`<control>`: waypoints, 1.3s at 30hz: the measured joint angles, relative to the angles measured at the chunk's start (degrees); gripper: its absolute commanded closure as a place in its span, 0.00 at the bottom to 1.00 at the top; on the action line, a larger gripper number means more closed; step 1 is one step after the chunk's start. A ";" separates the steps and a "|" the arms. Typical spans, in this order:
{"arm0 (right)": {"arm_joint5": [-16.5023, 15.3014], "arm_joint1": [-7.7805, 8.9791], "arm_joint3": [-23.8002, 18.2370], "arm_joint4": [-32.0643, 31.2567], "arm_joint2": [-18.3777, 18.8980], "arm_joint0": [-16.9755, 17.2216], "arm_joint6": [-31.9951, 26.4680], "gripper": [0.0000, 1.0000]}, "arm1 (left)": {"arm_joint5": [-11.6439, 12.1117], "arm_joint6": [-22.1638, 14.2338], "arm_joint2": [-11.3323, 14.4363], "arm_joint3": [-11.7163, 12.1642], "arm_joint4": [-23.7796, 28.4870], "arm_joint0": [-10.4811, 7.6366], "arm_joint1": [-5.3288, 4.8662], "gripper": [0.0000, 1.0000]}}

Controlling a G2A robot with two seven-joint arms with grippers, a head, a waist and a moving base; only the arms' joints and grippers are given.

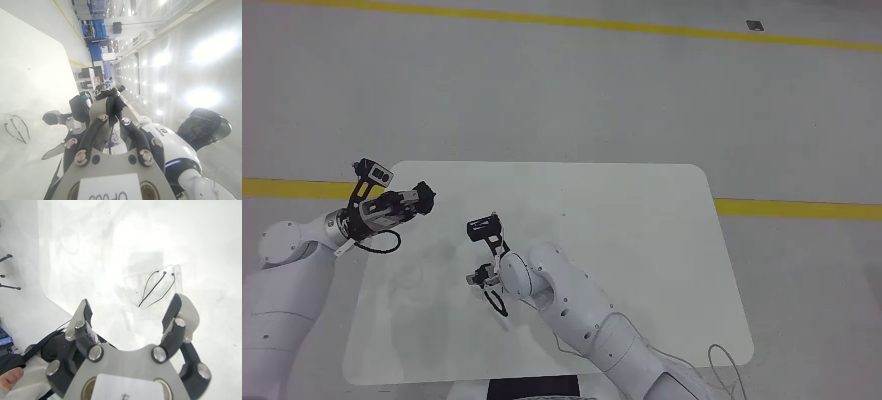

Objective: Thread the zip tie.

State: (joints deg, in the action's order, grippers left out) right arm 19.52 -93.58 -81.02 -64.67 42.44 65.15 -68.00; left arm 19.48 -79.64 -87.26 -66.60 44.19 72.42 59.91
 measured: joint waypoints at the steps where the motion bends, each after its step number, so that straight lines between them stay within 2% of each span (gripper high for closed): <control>1: -0.02 -0.14 0.35 -0.36 0.20 -0.06 0.02 0.59 | 0.00 0.00 0.00 0.00 0.00 0.00 0.00 1.00; 3: -0.03 -0.51 0.91 -1.33 0.77 0.03 -0.10 0.66 | 0.00 0.00 0.00 0.00 0.00 0.00 0.00 1.00; 6: -0.04 -1.09 1.29 -2.57 1.45 0.36 -0.55 0.71 | 0.00 0.00 0.00 0.00 0.00 0.00 0.00 1.00; 24: -0.04 -4.84 4.34 -11.49 3.43 1.87 -1.72 0.77 | 0.00 0.00 0.00 0.00 0.00 0.00 0.00 1.00; 39: -0.31 -6.70 10.49 -11.67 1.05 -0.05 -2.06 0.76 | 0.00 0.00 0.00 0.00 0.00 0.00 0.00 1.00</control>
State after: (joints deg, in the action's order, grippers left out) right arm 19.21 -100.29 -70.53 -76.33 43.49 65.09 -70.06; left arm 19.48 -79.64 -87.26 -66.60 44.19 72.42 59.91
